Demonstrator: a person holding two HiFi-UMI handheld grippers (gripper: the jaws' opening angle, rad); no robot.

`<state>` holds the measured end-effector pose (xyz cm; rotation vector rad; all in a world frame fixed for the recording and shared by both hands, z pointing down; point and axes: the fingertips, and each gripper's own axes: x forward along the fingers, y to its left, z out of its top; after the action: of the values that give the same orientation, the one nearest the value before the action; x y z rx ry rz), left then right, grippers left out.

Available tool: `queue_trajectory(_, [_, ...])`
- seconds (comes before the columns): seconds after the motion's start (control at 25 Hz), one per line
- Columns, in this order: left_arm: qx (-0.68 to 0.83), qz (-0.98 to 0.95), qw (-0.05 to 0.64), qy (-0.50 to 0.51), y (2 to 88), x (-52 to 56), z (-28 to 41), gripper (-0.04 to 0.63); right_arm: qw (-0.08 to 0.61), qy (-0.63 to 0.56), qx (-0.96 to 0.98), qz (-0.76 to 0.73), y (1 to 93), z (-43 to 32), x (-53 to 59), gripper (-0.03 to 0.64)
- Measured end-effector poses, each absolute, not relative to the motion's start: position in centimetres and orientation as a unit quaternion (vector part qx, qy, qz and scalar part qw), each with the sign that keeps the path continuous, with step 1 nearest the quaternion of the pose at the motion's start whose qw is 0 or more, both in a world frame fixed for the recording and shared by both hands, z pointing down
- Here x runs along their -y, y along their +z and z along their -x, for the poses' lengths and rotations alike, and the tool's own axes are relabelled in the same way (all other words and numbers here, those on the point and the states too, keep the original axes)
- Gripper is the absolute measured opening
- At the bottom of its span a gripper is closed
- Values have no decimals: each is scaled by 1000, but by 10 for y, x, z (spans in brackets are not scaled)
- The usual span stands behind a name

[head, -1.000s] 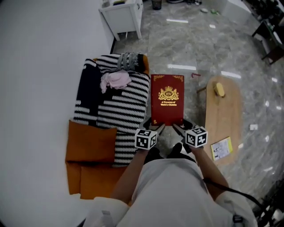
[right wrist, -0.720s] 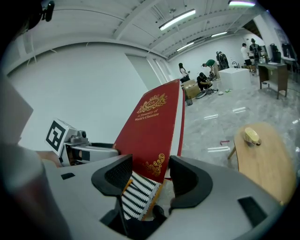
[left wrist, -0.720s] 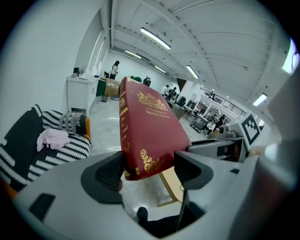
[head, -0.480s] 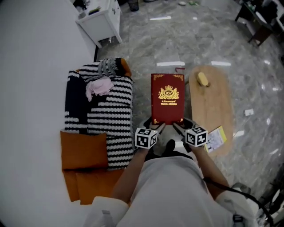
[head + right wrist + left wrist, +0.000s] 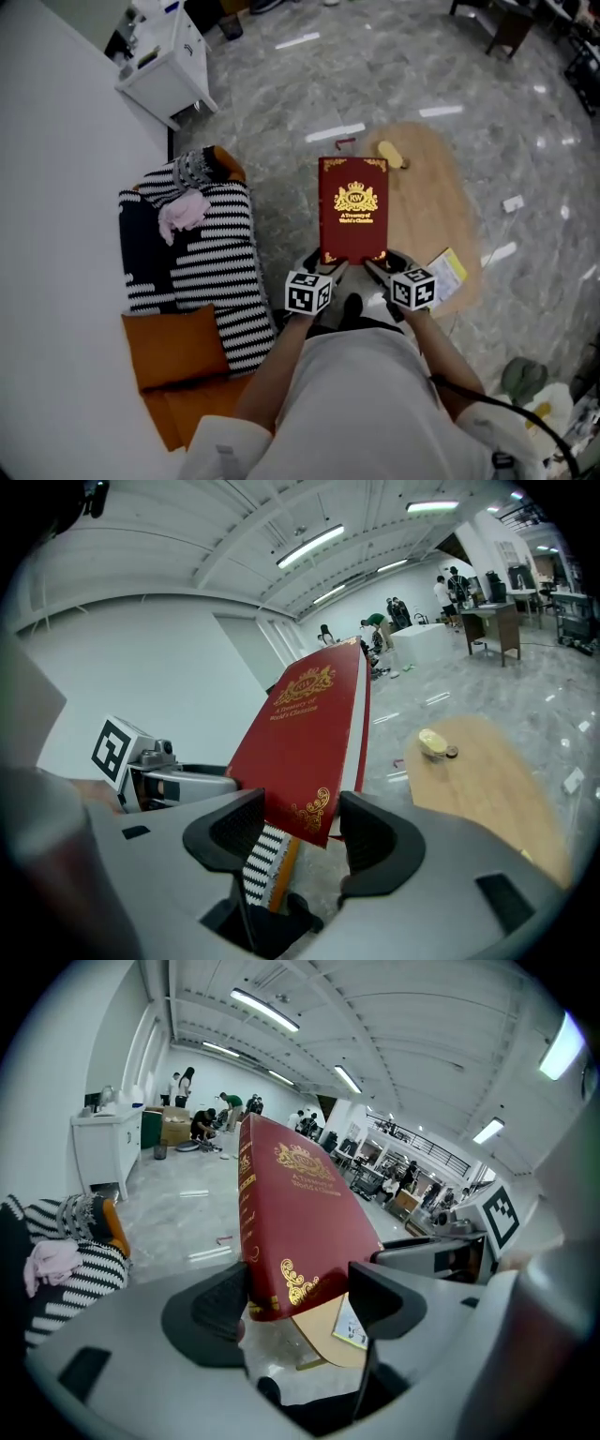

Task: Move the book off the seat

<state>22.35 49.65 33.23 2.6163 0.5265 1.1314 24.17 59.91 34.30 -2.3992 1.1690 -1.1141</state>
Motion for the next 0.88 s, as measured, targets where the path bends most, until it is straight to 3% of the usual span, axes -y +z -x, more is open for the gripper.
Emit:
queue_trajectory(0.36, [-247, -877, 97, 400, 342, -582, -244, 330, 146, -377, -340, 849, 352, -247, -686, 264])
queue_trajectory(0.56, [-299, -859, 83, 407, 342, -573, -255, 330, 165, -373, -285, 867, 350, -246, -678, 264])
queue_trajectory(0.88, [-376, -823, 41, 425, 357, -675, -267, 330, 211, -368, -203, 882, 368, -238, -777, 264])
